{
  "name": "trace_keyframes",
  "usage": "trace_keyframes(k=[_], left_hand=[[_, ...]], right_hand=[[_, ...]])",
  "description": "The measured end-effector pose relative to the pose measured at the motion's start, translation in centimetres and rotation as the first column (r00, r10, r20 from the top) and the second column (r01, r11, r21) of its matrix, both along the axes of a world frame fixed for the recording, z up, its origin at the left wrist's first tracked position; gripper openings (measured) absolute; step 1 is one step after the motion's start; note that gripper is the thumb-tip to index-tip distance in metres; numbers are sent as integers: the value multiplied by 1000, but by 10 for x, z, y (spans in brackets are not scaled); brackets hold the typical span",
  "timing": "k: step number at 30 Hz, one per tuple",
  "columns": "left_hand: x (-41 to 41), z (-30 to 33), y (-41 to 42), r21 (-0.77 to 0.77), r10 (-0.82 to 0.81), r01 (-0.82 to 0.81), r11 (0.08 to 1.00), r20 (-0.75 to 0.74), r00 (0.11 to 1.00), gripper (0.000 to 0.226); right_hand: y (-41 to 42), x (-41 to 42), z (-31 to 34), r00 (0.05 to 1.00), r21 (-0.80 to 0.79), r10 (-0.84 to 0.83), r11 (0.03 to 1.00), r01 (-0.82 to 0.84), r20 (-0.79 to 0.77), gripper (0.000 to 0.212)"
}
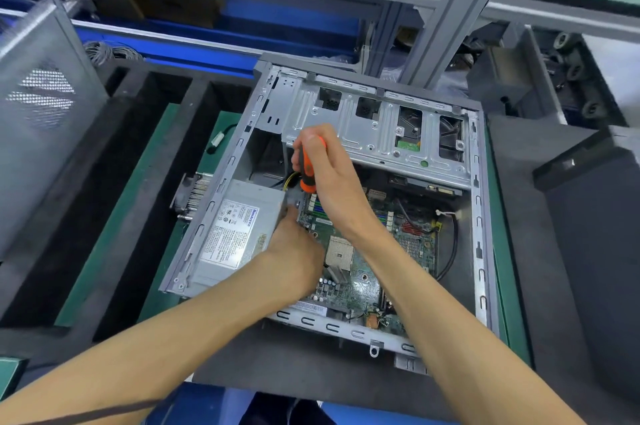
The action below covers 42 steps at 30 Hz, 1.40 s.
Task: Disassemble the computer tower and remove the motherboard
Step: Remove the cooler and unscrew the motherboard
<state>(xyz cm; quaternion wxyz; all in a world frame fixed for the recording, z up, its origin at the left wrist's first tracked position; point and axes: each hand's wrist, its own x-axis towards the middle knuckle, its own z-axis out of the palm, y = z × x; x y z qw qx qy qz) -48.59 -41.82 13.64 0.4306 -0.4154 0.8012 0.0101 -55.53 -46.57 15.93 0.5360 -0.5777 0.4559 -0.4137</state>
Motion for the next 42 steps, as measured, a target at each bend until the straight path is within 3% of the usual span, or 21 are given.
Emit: trace_keyframes(k=[2, 3, 6, 9, 12, 19, 25, 28, 33, 36, 40, 42], left_hand=[[2, 0, 0, 7, 7, -7, 1000, -16, 1000, 25], [2, 0, 0, 14, -2, 2, 1000, -15, 1000, 26], [2, 1, 0, 22, -26, 27, 999, -28, 999, 27], [2, 4, 0, 22, -30, 31, 999, -37, 999, 27], [3, 7, -1, 32, -27, 28, 999, -45, 999, 25], [5, 2, -2, 11, -12, 13, 1000, -79, 997, 34], [5, 2, -1, 0, -19, 19, 1000, -90, 996, 28], [4, 3, -1, 6, -5, 6, 1000, -110, 994, 22], [6, 1, -1, 0, -27, 27, 1000, -127, 992, 21], [6, 2, -1, 2, -23, 23, 1000, -120, 993, 22], [8, 8, 0, -39, -20, 12, 999, -221, 975, 17], [12, 12, 3, -105, -26, -9, 994, -332, 943, 15]], right_hand=[[-3, -1, 9, 960, -103, 1, 994, -31, -281, 24], [-5, -2, 15, 896, -155, -22, 986, -52, -443, 27], [-13, -5, 34, 598, -246, -132, 963, -113, -791, 35], [-23, -9, 47, 390, -168, -100, 975, -144, -915, 42], [-28, -7, 56, 262, -91, -37, 977, -195, -964, 36], [-20, -2, 55, 254, -127, -59, 957, -262, -965, 20], [-18, -1, 58, 199, -126, -68, 948, -293, -978, 40], [-16, 7, 56, 198, -111, -53, 950, -293, -979, 38], [-21, 5, 68, 209, 41, 128, 925, -378, -969, 41], [-19, 5, 71, 145, 75, 140, 921, -383, -979, 33], [-16, 7, 66, 94, -42, -8, 928, -370, -996, 29], [-16, 3, 66, 119, -10, 37, 926, -378, -992, 31]])
